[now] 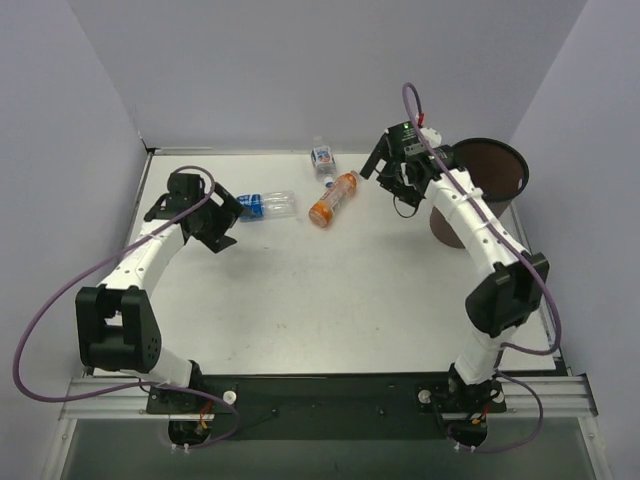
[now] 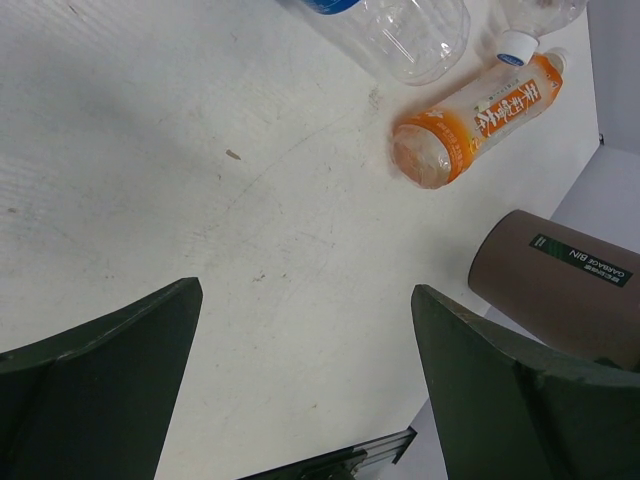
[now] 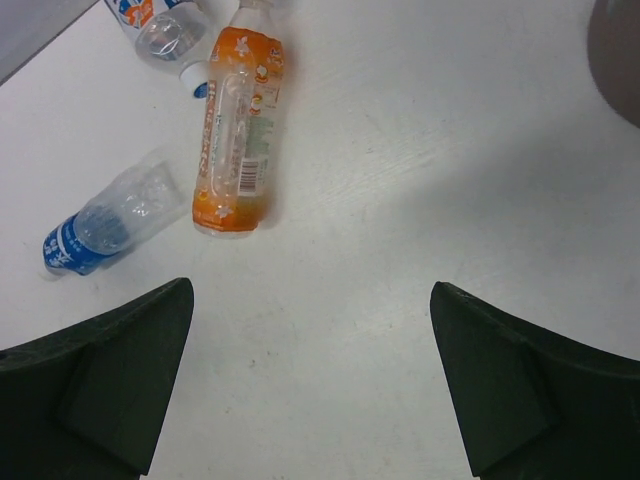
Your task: Put the plastic bottles in the bin
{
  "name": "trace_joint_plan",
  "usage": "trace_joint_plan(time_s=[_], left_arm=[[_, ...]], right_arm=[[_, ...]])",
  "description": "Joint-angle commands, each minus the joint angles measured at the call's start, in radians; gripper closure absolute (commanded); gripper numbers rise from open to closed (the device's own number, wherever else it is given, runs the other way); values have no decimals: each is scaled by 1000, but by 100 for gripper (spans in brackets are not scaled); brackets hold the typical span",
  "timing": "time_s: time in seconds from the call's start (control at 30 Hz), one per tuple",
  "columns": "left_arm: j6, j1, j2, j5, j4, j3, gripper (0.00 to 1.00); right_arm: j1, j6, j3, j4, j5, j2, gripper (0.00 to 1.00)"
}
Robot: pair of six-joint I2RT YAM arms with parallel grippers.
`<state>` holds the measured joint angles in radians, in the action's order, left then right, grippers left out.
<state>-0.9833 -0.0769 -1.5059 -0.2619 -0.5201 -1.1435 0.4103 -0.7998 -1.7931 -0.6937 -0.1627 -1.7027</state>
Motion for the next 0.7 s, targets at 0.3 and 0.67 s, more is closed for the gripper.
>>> trace_joint_plan(time_s=[0.3,0.67], left_arm=[[147,16,298,-97,-54,132,3],[198,31,408,-114,-57,185,2]], right_arm=[[-47,-144,-293,166,141,-446,2],[-51,-113,-396,269,216,-673,4]])
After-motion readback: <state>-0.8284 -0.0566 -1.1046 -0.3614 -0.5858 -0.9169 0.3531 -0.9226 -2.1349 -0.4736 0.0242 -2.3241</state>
